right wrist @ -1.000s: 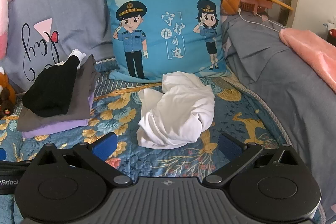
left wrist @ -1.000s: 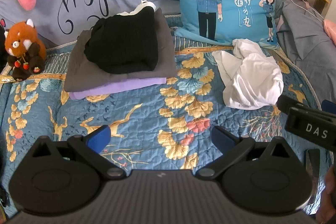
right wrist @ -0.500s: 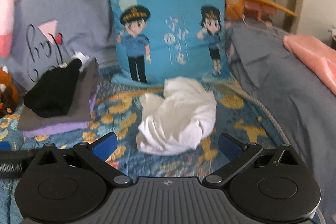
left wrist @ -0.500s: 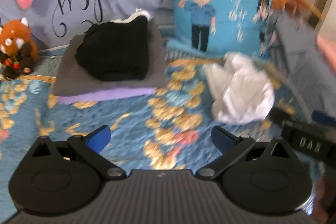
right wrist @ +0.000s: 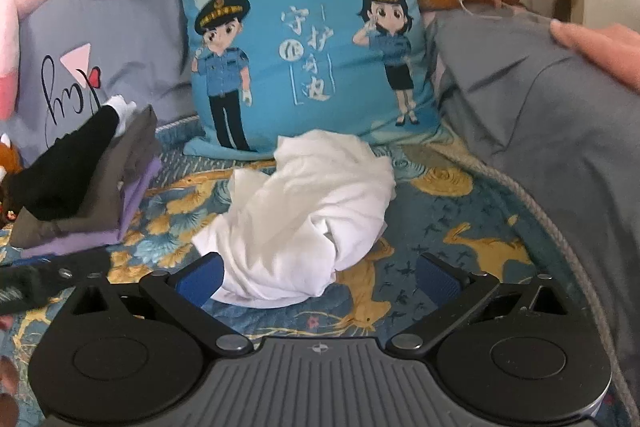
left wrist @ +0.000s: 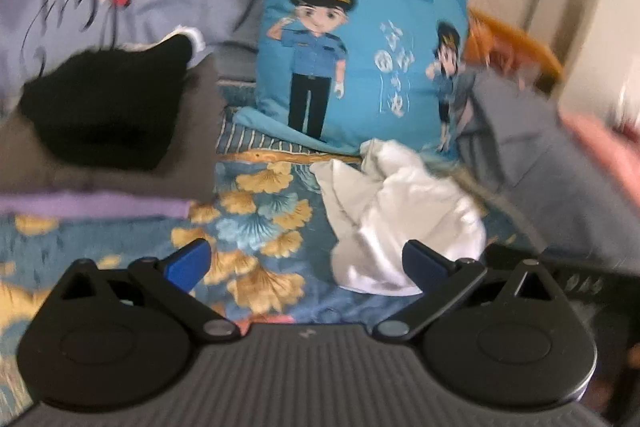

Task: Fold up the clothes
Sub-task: 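Reach both grippers to the white T-shirt and close on its fabric, then lift the white T-shirt up with both grippers, shaking it loose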

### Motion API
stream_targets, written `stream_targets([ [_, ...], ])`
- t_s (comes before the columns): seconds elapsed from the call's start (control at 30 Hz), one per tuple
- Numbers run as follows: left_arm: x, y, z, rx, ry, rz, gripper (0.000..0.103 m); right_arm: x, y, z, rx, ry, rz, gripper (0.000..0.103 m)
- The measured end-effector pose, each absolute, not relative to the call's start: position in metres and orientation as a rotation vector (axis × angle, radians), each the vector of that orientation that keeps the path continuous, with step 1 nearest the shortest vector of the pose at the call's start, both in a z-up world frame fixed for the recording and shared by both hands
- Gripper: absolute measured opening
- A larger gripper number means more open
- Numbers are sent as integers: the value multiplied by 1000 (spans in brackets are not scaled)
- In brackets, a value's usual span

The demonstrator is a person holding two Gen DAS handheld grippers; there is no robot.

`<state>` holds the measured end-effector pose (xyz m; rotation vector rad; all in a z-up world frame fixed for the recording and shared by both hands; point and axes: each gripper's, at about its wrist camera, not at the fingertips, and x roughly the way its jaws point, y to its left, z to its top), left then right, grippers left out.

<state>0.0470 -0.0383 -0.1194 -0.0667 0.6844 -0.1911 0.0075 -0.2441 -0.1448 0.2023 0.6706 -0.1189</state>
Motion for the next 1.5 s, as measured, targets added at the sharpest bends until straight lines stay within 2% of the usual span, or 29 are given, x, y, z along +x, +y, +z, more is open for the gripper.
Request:
stream_targets([
  [0.07,51,-55,-130,47,655,-203,103,11,-250,-150,211,657,-128,93],
  [0.17,55,-72,-139,168,602,-251,103,21,-257,-154,242,658,-111,82],
  [0.43,82,-90,-157,182,570,-425,102,41,-265,-167,321,704,-55,80],
  [0.5,89,-94,-161,166,587,-441,101,43,-268,-171,353,710,-57,68],
  [0.53,92,-96,-163,158,598,-447,97,44,-270,-174,377,717,-55,63],
  [0.57,95,-98,-165,149,610,-454,88,46,-272,-177,401,725,-53,52],
  [0.6,98,-100,-167,139,622,-460,83,48,-274,-180,425,732,-50,44],
  [0.63,101,-101,-170,126,635,-471,78,50,-276,-183,449,739,-47,39],
  [0.73,105,-104,-172,86,657,-480,53,51,-274,-185,457,744,-48,32],
  [0.8,108,-105,-172,59,669,-484,47,50,-271,-181,431,735,-50,25],
  [0.87,111,-107,-173,33,681,-488,31,50,-271,-179,431,729,-55,22],
  [0.93,112,-107,-172,9,690,-488,22,50,-272,-177,442,727,-60,19],
  [1.33,54,-97,-103,-21,580,-475,8,-18,-249,-113,295,577,-28,14],
  [1.5,1,-69,-66,-1,580,-479,8,-72,-229,-79,278,532,14,14],
])
